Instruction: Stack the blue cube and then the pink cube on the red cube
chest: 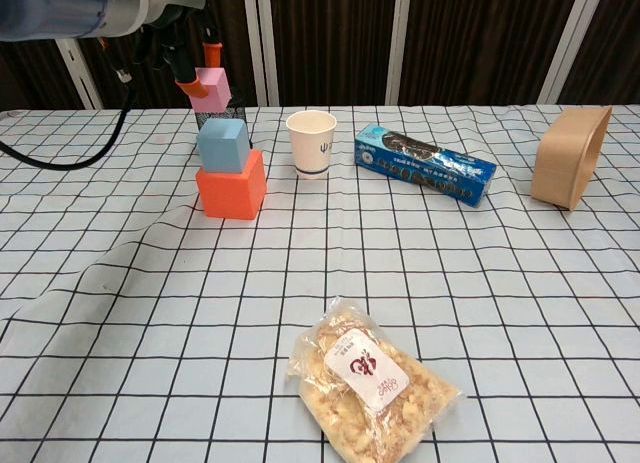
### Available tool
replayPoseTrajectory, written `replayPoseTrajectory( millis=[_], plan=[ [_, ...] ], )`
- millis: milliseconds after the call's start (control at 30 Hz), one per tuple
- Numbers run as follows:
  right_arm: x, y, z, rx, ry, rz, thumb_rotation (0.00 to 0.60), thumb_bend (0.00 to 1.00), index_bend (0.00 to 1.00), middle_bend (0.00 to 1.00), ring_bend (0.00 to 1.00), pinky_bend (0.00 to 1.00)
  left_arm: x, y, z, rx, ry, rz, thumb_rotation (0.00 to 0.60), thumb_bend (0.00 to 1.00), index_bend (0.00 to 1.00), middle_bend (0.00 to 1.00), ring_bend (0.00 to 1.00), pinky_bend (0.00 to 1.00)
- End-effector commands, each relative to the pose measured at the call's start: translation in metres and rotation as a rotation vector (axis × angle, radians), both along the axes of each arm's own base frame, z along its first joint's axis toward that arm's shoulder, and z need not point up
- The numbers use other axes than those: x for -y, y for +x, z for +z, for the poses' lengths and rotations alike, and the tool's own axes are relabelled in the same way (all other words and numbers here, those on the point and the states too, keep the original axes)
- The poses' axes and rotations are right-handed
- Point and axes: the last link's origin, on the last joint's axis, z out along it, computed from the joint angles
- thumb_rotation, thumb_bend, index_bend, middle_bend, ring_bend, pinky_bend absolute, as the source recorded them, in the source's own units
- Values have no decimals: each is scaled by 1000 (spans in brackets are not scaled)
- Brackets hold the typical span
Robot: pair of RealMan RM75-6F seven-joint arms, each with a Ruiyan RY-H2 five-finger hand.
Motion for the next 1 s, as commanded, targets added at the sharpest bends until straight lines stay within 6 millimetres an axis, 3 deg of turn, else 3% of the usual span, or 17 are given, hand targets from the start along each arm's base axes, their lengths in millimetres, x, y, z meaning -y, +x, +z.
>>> replayPoseTrajectory(
  millis=[33, 333, 1000],
  plan=[
    [0, 0, 0, -2, 0, 1, 600, 108, 0, 0, 0, 112, -5, 1, -4, 16, -1, 10, 600, 363, 433, 886, 698, 701],
    [1, -1, -1, -13, -3, -10, 600, 108, 0, 0, 0, 112, -16, -5, -9, -2, -7, 30, 600, 363, 439, 885, 698, 701],
    [0, 0, 0, -16, -6, -11, 600, 108, 0, 0, 0, 112, -15, -8, -21, -67, -16, 41, 600, 363, 439, 885, 698, 701]
  ],
)
